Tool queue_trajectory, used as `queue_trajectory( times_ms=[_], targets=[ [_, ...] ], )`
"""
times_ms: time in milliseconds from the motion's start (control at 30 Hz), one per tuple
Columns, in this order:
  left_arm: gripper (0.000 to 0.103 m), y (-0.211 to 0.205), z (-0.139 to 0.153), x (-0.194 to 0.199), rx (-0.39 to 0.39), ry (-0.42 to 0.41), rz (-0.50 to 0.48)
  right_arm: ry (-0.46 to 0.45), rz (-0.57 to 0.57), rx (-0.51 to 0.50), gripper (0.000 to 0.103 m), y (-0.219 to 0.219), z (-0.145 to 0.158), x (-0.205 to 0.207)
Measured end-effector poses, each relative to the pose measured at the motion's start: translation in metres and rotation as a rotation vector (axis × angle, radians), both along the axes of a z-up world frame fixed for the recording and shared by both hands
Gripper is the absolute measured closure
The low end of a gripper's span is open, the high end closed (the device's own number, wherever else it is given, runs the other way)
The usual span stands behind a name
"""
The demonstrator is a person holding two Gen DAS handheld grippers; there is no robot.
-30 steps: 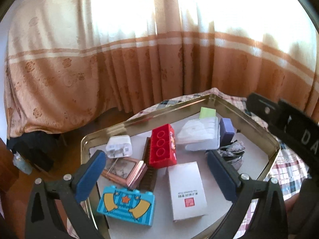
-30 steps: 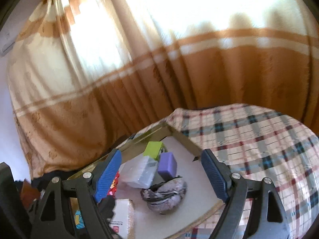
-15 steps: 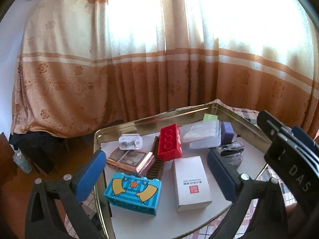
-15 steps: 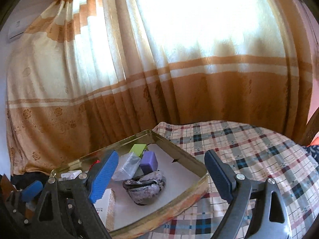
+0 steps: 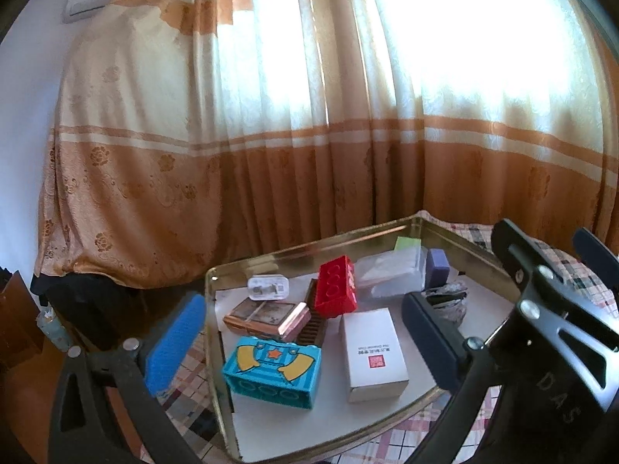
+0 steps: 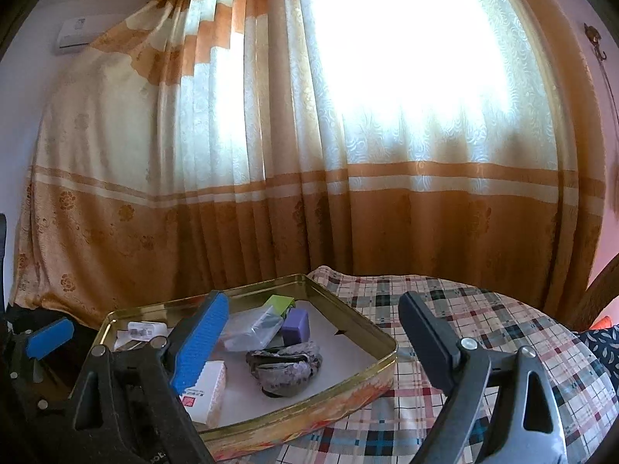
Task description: Organize rigid objects
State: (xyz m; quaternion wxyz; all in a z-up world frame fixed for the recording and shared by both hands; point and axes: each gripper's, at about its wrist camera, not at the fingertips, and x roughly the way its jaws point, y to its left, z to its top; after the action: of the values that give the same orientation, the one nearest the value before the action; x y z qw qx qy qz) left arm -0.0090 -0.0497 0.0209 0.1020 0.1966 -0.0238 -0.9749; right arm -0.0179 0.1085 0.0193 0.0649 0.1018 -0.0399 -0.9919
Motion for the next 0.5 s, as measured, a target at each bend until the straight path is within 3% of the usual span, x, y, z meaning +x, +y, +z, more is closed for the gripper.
queue_trajectory(
  times_ms=[167, 500],
  targets=[
    [0.0, -0.013, 0.002, 0.01, 0.056, 0.047, 0.028, 0.036, -0.016, -0.025, 0.006, 0.007, 0.001, 0.014],
    [0.0, -0.024, 0.002, 0.019, 0.088, 0.071, 0.029, 0.092, -0.024, -0.015, 0.002, 0.004, 0.003, 0.03]
  ],
)
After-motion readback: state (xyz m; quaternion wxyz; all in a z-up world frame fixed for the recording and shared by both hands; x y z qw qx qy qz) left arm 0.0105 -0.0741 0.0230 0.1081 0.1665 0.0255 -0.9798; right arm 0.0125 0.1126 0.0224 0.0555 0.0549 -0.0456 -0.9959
